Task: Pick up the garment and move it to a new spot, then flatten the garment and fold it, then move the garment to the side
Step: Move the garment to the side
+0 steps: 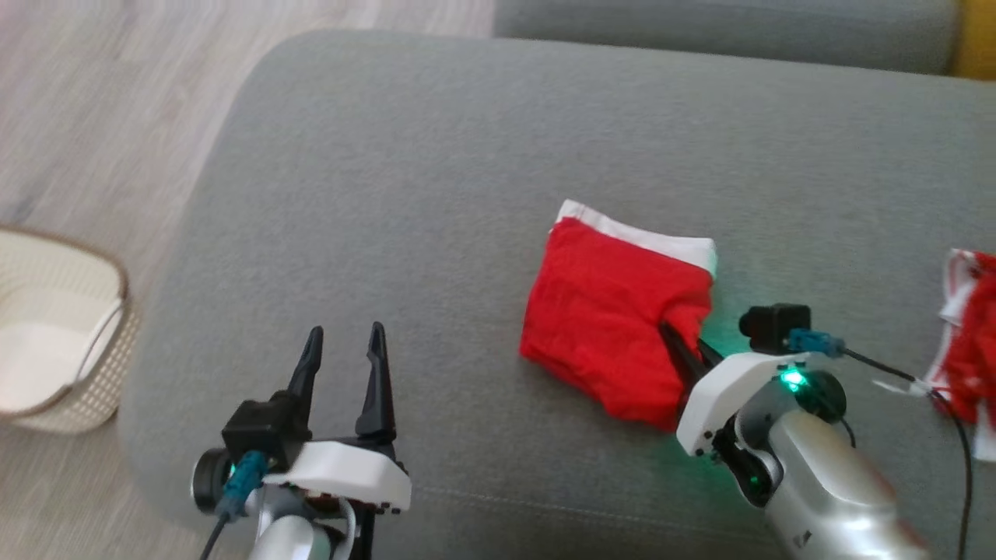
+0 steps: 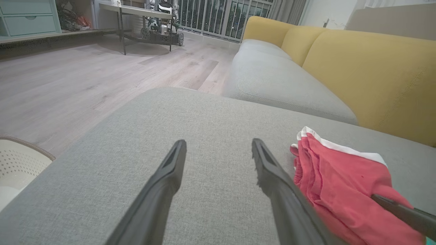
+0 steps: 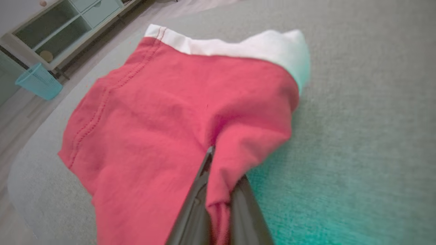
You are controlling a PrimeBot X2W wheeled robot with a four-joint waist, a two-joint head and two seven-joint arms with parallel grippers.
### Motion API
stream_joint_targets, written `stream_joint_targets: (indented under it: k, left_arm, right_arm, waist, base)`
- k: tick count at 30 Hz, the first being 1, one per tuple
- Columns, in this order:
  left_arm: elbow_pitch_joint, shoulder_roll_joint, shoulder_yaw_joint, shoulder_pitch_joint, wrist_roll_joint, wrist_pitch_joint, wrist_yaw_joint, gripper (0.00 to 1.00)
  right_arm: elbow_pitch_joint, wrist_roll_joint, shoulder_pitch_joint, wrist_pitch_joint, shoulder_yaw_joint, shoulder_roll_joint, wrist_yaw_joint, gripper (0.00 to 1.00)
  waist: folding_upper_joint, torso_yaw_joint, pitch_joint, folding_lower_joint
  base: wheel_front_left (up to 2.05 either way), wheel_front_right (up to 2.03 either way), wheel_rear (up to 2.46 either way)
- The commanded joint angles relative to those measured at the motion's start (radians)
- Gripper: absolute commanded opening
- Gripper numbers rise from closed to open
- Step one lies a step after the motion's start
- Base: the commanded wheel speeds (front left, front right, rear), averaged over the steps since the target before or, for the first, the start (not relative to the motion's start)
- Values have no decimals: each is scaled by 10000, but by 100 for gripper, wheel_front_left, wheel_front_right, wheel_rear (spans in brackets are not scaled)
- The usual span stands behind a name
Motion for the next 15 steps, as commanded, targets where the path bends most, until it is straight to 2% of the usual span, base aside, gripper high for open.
stream_joint_targets:
  k: [1, 4, 10, 15]
  left_arm:
    - [-314, 41, 387, -224, 149, -122, -50, 100]
    - [-414, 41, 173, -240, 997, -122, -240, 100]
    - [-674, 41, -127, -568, 1184, -122, -333, 100]
    - [-424, 41, -408, -1386, 1630, -122, -701, 100]
  right_arm:
    - [-396, -142, -468, -164, 444, -117, -2, 0]
    - [-865, -448, -596, -89, 1278, -595, -2, 0]
    - [-2501, -358, -1027, 572, 2298, -1944, -2, 0]
    - [-4324, 128, -1678, 1546, 2738, -3361, -2, 0]
  waist:
    - [0, -389, -272, 0]
    - [0, -933, -390, 0]
    - [0, -2368, -39, 0]
    - [0, -3796, 736, 0]
  base:
    - [0, 0, 0]
    - [0, 0, 0]
    - [0, 0, 0]
    - [0, 0, 0]
